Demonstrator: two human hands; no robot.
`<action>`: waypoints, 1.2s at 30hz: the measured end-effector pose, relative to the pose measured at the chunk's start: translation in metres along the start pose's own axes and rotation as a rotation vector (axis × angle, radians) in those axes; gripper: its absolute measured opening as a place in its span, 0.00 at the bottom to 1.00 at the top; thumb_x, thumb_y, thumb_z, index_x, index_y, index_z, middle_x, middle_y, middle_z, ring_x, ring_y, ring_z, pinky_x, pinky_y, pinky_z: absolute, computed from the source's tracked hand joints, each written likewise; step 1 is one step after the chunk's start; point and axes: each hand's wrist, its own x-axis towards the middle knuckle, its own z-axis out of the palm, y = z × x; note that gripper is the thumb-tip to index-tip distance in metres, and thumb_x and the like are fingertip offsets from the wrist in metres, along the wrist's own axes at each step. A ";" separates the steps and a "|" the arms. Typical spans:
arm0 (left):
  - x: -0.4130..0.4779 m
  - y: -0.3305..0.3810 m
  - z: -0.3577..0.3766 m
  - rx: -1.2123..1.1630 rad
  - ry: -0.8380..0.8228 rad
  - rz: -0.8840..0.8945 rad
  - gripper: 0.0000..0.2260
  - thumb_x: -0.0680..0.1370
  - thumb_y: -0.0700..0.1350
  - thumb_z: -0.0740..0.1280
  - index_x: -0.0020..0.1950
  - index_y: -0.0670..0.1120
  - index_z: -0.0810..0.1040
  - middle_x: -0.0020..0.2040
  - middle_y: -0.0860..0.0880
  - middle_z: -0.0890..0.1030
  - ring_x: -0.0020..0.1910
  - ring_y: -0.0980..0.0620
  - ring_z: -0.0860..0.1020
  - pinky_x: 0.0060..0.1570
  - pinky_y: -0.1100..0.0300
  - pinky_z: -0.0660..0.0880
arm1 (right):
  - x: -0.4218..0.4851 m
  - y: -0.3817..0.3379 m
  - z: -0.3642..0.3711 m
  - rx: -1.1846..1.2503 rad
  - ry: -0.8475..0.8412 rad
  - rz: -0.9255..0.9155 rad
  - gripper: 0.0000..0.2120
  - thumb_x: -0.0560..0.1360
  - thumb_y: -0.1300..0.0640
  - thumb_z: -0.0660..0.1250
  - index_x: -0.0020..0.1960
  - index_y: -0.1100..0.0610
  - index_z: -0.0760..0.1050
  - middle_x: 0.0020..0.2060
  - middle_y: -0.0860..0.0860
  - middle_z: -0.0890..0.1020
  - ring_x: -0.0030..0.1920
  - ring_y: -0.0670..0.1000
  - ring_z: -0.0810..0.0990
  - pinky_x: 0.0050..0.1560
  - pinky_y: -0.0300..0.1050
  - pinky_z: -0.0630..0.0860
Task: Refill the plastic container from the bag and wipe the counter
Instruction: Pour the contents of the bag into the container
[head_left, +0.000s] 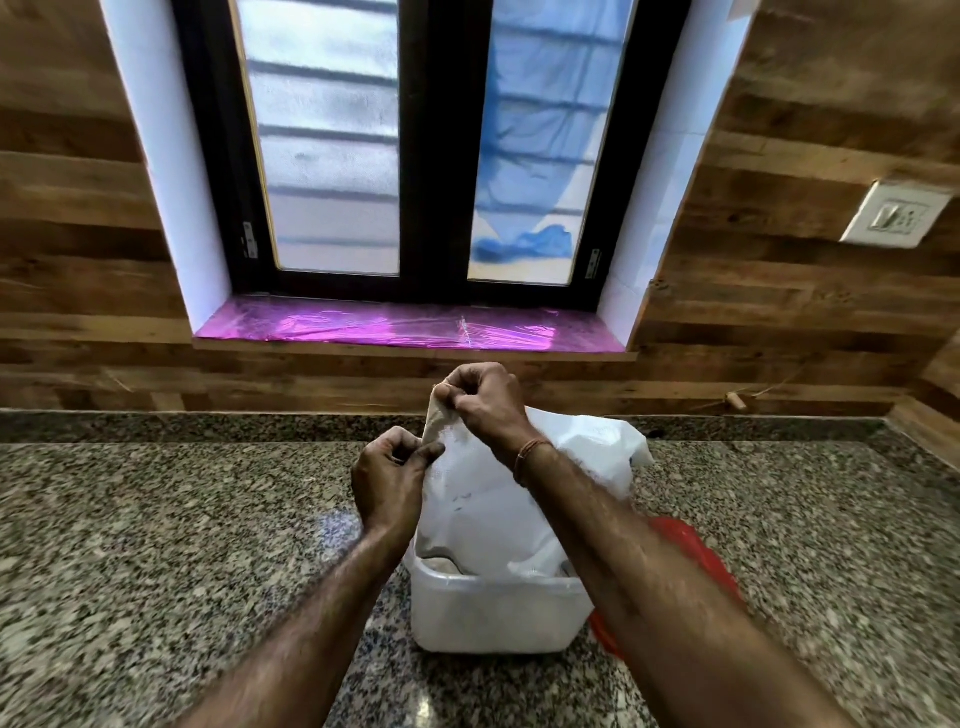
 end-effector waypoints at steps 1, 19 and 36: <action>0.000 -0.002 0.000 0.008 -0.009 0.003 0.14 0.69 0.48 0.79 0.32 0.46 0.77 0.28 0.52 0.78 0.29 0.52 0.74 0.34 0.50 0.74 | -0.003 0.002 0.001 0.025 0.001 0.004 0.09 0.73 0.57 0.76 0.35 0.53 0.81 0.31 0.44 0.81 0.34 0.42 0.78 0.39 0.44 0.78; 0.003 0.049 0.014 0.335 -0.214 0.312 0.40 0.82 0.43 0.66 0.84 0.47 0.41 0.84 0.49 0.44 0.82 0.52 0.50 0.75 0.52 0.58 | -0.007 0.024 -0.040 -0.355 0.116 -0.178 0.10 0.69 0.50 0.80 0.36 0.52 0.81 0.36 0.44 0.85 0.45 0.48 0.79 0.42 0.43 0.74; 0.033 0.081 0.000 0.715 -0.153 0.657 0.18 0.73 0.48 0.77 0.61 0.51 0.82 0.50 0.54 0.83 0.46 0.56 0.79 0.47 0.58 0.77 | 0.004 0.030 -0.052 -0.398 -0.029 -0.410 0.05 0.72 0.54 0.77 0.40 0.48 0.82 0.35 0.40 0.78 0.43 0.45 0.72 0.50 0.48 0.64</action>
